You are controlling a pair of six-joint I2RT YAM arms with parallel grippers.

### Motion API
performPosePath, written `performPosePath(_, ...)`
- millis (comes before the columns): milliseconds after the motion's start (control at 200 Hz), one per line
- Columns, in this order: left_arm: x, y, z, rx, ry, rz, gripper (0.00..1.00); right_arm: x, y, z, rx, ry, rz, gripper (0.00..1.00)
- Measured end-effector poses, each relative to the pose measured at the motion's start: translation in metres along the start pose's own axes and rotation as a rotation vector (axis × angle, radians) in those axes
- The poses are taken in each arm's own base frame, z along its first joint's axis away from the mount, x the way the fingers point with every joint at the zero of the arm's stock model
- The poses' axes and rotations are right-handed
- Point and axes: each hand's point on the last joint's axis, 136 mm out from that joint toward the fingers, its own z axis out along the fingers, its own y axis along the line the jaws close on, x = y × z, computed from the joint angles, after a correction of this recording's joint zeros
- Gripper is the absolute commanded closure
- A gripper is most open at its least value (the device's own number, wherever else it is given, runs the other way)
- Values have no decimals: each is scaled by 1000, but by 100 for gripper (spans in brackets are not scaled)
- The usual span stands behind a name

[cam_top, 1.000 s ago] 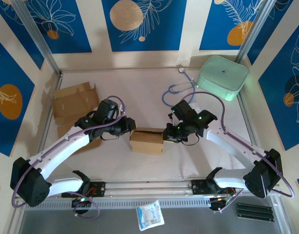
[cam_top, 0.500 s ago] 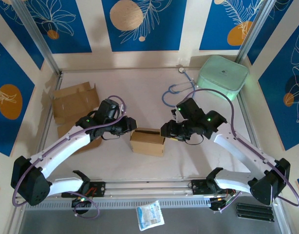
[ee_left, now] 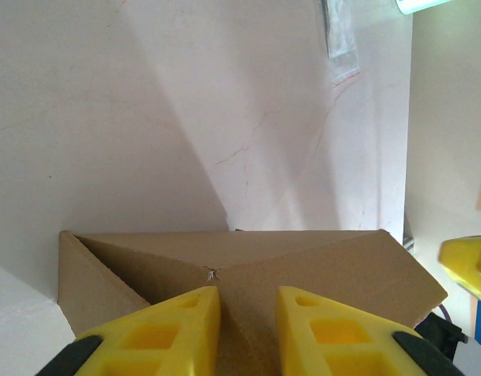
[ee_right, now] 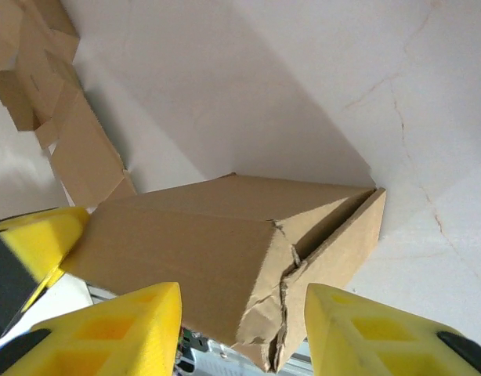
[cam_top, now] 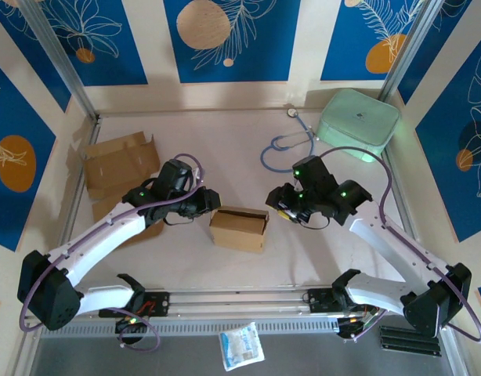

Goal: Fold the paper box

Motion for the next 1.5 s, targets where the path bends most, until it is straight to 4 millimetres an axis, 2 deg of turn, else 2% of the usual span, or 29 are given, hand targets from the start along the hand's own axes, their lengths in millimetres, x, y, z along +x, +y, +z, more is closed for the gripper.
performPosePath(230,1,1,2,2,-5,-6,75,43,-11,25,13,82,68,52)
performPosePath(450,-2,1,3,0,-21,-18,74,49,-11,34,2,78,112,57)
performPosePath(645,-3,-1,-3,-6,-61,10,49,46,-11,37,-14,50,122,58)
performPosePath(740,1,9,-10,-63,-73,42,42,44,-10,37,-25,35,120,58)
performPosePath(820,2,20,-16,-119,-86,58,42,42,-11,37,-31,21,118,58)
performPosePath(935,2,24,-20,-161,-79,71,46,41,-10,38,-33,16,117,58)
performPosePath(1130,2,17,-10,-138,-36,75,72,39,-11,38,-27,1,116,59)
performPosePath(1241,6,15,-4,-114,-8,53,82,37,-13,39,-18,-7,111,59)
performPosePath(1381,11,17,-1,-94,-1,25,83,37,-14,39,-15,-7,109,59)
performPosePath(1501,15,22,-3,-78,-17,29,76,37,-15,40,-10,-5,96,59)
